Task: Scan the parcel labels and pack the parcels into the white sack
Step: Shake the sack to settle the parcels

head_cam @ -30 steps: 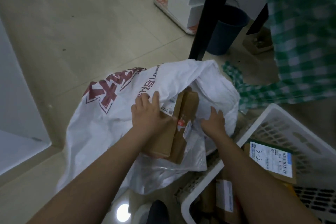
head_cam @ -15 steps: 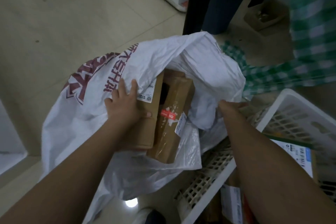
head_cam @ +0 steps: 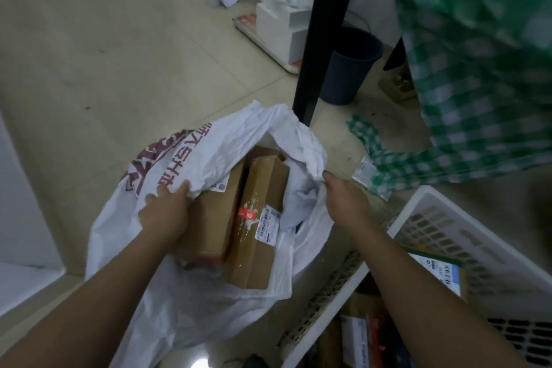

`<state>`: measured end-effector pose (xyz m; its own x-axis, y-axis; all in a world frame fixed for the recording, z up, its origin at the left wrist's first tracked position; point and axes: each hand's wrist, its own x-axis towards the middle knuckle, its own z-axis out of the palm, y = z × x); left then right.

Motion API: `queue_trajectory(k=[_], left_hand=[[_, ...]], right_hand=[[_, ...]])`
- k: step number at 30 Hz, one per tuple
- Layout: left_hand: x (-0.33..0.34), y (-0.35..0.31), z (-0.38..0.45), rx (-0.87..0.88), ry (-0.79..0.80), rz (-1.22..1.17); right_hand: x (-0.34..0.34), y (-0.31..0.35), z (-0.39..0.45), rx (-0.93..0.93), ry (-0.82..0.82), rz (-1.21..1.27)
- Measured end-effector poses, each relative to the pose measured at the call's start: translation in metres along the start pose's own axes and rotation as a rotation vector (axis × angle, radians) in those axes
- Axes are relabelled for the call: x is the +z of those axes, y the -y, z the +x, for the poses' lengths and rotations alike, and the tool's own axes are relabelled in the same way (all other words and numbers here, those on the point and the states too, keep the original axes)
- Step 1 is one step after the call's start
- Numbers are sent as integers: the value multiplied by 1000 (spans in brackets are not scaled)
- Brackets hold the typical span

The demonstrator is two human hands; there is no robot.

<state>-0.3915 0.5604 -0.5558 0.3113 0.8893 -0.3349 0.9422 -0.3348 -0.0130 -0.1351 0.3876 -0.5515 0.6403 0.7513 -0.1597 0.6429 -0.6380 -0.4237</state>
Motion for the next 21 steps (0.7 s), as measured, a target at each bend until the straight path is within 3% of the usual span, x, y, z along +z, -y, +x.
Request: queue_trajectory(k=[2,6,9,10,11,14,15,19,21], left_hand=[[-25,15,-5,111,-107,-175],[-118,13,-3,244,-428,-656],[-186,9,-4,267,-660,-801],[-196,10,-3,261,-687,-810],[-203,10,-3,251,-657,-783],[-205,2,-2,271,-431,-634],[-207,-6,-5,306,-405,-633],[-212,-50,-19,387,-438,-707],[-217,-69,-26,369,-459,-758]], right_hand=[[-24,24,-1,-27,-57,51],[-104,84,12,12,-379,483],[-158,110,-2,-47,-616,683],[-166,108,-11,-41,-622,646],[-168,101,-19,-17,-544,540],[-169,80,-33,50,-80,216],[-175,76,-35,39,-48,167],[-197,69,-62,-19,-362,295],[-188,57,-85,55,-377,334]])
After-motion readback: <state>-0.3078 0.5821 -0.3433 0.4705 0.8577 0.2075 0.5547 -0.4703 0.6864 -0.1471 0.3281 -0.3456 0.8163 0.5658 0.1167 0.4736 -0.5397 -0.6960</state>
